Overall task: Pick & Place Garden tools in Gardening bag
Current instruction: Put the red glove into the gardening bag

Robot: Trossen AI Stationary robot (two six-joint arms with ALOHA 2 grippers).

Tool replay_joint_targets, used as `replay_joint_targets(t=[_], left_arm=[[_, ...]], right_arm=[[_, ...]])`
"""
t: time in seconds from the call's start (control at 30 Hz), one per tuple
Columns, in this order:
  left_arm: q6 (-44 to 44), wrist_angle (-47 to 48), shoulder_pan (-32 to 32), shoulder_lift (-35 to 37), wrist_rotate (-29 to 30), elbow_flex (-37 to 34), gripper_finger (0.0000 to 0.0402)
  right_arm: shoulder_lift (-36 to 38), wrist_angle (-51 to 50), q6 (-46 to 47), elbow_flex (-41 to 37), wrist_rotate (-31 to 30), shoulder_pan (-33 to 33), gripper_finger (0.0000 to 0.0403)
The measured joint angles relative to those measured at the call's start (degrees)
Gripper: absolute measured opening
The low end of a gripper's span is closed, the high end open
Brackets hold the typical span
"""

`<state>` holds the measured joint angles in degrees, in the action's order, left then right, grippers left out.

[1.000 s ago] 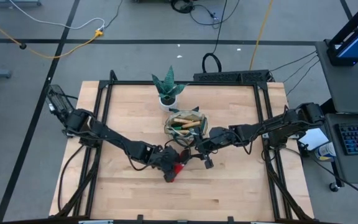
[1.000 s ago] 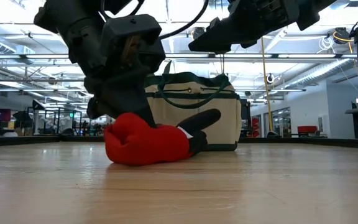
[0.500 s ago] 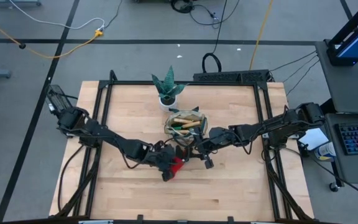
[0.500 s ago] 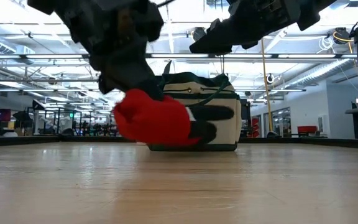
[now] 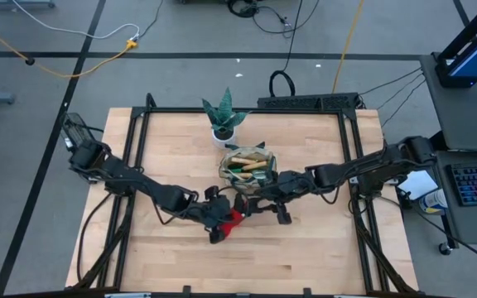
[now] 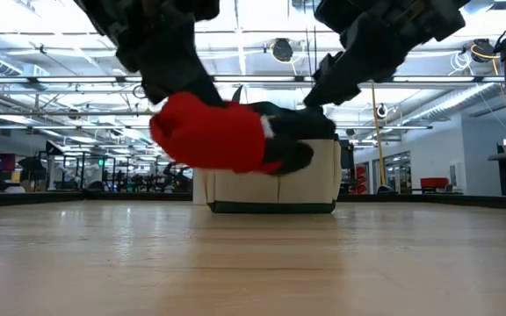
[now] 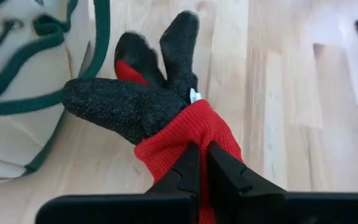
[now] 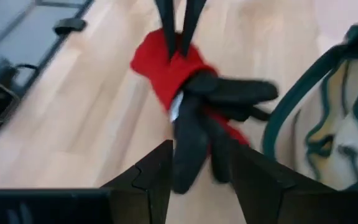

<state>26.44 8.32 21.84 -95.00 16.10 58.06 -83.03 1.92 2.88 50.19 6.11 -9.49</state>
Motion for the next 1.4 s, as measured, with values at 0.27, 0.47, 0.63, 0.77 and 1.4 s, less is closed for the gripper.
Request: replay_joint_targets(t=[0.27, 0.47, 0.63, 0.77, 1.4], left_arm=[[-4.4, -0.2, -0.2, 0.8, -1.0, 0.0, 0.0007], [-5.0, -0.3, -0.2, 1.4, -1.1, 0.1, 0.0012], [-5.4, -1.1, 0.1, 3.2, -3.5, 0.3, 0.0008], [-8.1, -0.9, 0.4, 5.2, -3.6, 1.6, 0.0008], [-22.2, 5.7, -2.1, 9.8, -6.7, 11.9, 0.0008]], right_arm=[[3.9, -9.9, 4.0, 0.0, 3.0, -1.0, 0.0145], [6.4, -10.7, 6.1, -1.3, 2.9, -3.0, 0.0142], [9.8, -8.5, 9.1, -5.7, 2.9, -4.9, 0.0140], [12.9, -3.1, 12.5, -10.2, 2.9, -5.9, 0.0139], [18.5, 17.8, 17.7, -23.5, 2.9, -6.1, 0.0139]])
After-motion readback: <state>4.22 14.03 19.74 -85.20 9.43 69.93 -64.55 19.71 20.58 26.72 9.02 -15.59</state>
